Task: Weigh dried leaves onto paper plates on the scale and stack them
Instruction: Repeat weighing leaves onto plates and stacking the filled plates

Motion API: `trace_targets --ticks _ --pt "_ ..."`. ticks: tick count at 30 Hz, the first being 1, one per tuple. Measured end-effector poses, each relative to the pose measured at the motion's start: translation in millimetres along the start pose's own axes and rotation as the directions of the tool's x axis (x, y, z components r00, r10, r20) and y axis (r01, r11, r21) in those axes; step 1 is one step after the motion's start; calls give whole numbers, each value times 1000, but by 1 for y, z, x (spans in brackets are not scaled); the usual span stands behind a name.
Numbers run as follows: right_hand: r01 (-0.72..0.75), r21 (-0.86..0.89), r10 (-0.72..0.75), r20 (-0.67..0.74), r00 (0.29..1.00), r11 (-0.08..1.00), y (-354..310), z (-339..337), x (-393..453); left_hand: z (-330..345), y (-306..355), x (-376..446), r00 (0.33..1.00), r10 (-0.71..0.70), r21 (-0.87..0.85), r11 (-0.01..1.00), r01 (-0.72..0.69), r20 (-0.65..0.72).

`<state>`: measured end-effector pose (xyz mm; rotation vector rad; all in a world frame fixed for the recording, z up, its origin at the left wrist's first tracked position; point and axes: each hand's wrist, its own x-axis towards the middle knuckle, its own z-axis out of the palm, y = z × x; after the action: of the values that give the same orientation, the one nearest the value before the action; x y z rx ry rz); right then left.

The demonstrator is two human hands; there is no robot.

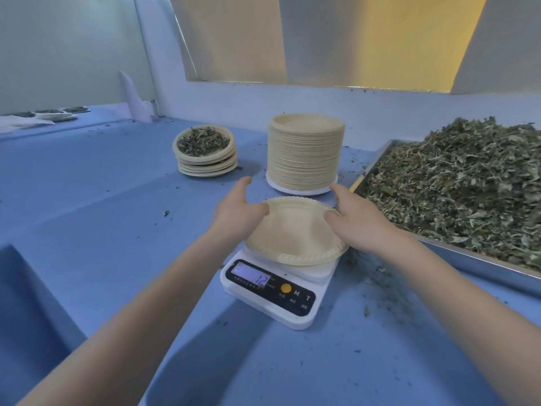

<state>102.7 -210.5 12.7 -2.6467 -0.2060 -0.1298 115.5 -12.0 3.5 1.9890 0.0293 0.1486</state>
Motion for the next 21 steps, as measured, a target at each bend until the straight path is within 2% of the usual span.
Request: trace_targets --ticks 7,14,21 --pt "103 18 -102 -59 993 995 -16 1 10 -7 5 4 998 46 -6 999 -46 -33" --pt "155 23 -154 -20 988 988 -26 7 13 -3 5 0 995 91 49 994 -93 44" --pt "179 -34 -179 10 984 983 -24 5 11 1 10 -1 987 153 85 984 -157 53"
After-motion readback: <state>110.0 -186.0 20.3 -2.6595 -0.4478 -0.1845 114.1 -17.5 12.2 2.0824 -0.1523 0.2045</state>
